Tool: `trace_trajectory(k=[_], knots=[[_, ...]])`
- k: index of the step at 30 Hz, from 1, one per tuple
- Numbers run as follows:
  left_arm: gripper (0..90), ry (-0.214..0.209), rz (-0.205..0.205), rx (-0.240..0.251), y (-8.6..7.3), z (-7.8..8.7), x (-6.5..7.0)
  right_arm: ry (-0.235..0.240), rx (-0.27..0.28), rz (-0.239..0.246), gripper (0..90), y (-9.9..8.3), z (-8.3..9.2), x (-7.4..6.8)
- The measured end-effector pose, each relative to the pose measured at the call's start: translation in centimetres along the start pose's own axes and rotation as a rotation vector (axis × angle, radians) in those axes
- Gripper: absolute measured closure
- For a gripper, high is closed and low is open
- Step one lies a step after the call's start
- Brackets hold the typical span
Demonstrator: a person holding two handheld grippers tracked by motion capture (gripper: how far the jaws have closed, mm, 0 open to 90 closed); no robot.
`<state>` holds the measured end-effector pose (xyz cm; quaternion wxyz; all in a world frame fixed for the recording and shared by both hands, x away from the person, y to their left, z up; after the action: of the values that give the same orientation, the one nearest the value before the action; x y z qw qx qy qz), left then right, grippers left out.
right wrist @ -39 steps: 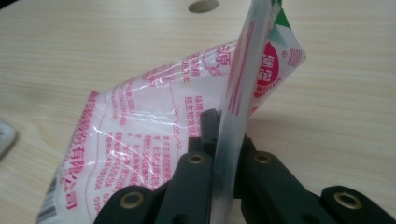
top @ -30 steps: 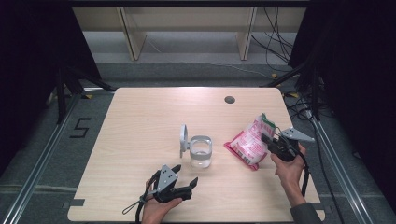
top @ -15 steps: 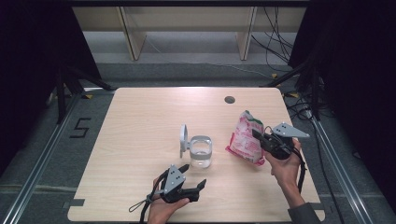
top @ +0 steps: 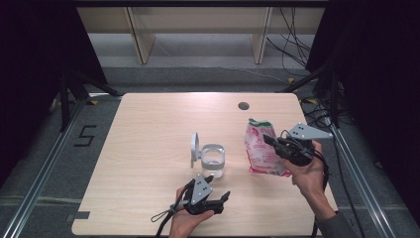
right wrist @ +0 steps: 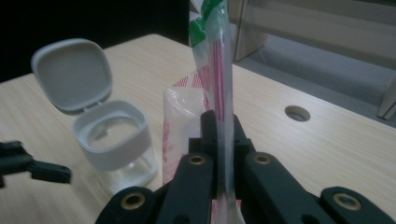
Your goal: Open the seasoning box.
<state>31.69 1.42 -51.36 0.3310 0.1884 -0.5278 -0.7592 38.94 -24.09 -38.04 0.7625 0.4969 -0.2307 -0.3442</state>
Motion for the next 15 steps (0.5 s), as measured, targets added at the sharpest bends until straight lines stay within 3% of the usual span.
trace_trajectory(k=[3, 5, 6, 9, 12, 15], knots=[[26.2, 0.009, -0.021, -0.016, 0.6, -0.9, 0.3, 0.012, 0.031, 0.023, 90.0, 1.0, 0.6, -0.3], [26.8, 0.013, -0.031, -0.005, 1.2, -1.9, 0.7, 0.028, 0.034, 0.009, 90.0, 1.7, 1.0, -0.9], [27.4, 0.018, -0.046, -0.022, 1.5, -2.2, 0.8, 0.031, 0.051, 0.007, 90.0, 2.1, 1.1, -1.1], [28.7, 0.014, -0.045, -0.027, 2.0, -3.1, 0.8, 0.074, 0.046, 0.015, 90.0, 3.2, 1.6, -1.9], [31.0, 0.027, -0.076, -0.044, 2.3, -3.8, 0.9, 0.094, 0.043, 0.024, 90.0, 4.1, 2.2, -2.8], [32.3, 0.026, -0.087, -0.011, 2.4, -4.4, 1.3, 0.117, 0.069, 0.055, 90.0, 4.7, 2.3, -3.1]])
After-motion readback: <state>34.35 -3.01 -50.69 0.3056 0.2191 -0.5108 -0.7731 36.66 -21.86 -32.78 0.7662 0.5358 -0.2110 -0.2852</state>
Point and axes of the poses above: each handheld gripper's, and its own axes: z roughly backward along the jaws, y roughly out of its top, x roughly to its right, the point moved 2 cm from there along -z, roughly forward along the jaws, and after that the axes turned 1 degree about x, right-handed, at the moved point
